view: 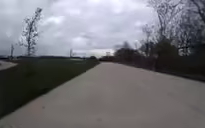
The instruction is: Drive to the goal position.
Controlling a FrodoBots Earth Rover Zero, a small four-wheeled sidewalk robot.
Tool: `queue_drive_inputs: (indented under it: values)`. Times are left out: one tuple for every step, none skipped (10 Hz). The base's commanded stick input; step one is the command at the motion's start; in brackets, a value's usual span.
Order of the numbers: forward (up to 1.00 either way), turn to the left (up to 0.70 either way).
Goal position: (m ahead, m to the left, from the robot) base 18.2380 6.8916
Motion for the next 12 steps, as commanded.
queue_drive_inputs:
  values:
    - [1.0,0.0]
    - [1.0,0.0]
    - [1.0,-0.27]
    - [1.0,-0.27]
    - [1.0,0.0]
    - [1.0,0.0]
    - [1.0,0.0]
    - [1.0,0.0]
    - [1.0,0.0]
    - [1.0,0.0]
    - [1.0,0.0]
    - [1.0,0.0]
